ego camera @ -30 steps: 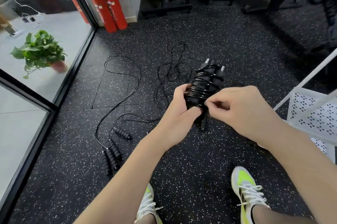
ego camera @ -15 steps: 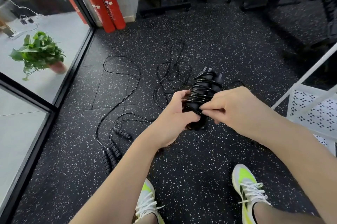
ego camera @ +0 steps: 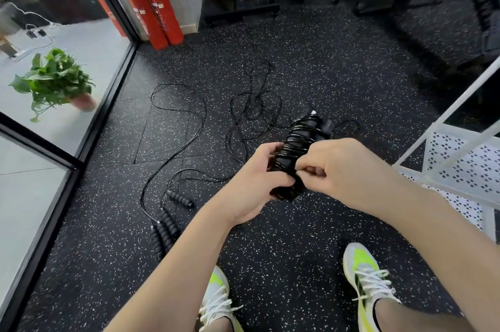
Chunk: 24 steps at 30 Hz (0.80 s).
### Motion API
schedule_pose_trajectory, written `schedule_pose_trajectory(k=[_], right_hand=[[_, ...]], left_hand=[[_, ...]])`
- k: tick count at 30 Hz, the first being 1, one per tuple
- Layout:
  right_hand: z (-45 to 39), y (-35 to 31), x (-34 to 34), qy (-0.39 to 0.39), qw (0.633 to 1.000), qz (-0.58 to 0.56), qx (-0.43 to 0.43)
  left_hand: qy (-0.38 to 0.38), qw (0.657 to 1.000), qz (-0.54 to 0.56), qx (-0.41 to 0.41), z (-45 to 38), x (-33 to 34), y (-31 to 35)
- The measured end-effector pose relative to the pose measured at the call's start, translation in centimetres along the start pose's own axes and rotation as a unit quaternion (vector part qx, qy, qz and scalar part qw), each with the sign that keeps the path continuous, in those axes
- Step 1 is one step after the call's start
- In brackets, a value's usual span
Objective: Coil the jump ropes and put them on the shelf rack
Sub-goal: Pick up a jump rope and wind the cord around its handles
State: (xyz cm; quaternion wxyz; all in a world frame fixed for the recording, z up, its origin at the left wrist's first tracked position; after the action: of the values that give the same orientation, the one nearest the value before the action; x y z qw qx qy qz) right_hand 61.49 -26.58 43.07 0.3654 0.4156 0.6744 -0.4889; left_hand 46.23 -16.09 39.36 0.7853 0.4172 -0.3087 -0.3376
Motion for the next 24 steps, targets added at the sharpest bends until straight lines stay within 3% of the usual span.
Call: schedule_pose_trajectory(k=[7,18,21,24], right_hand=[[1.0,-0.6,-0.6,0.073,0.978,-0.143,0.136],[0.9,0.1,0.0,0.226,0.895,-0.283,0.259],[0.9,0.9,0.7,0.206,0.912,-0.257,0.244],[0.8,1.3,1.3,0.204,0.943,-0.170,0.202]], left_hand=[[-0.093,0.991,0.093,0.007,0.5,-0.3,0.4],[-0.072,0.995,0.055,0.049,0.4,0.4,0.4],[-0.039,0.998,0.031,0.038,0.3,0.0,0.0],[0.030,0.995,-0.081,0.043,-0.2,0.2,-0.8]])
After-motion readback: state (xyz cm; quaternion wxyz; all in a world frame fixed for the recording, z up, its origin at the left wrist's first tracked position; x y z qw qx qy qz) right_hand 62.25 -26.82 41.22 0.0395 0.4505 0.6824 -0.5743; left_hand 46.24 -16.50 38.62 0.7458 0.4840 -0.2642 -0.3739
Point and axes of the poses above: each hand's wrist, its own z-axis away from the middle knuckle, its own x-axis out of the palm, y = z × x, the point moved 1 cm from there along -z, towards the middle knuckle, and after that the axes turned 6 degrees about -x, right-handed, at the moved point
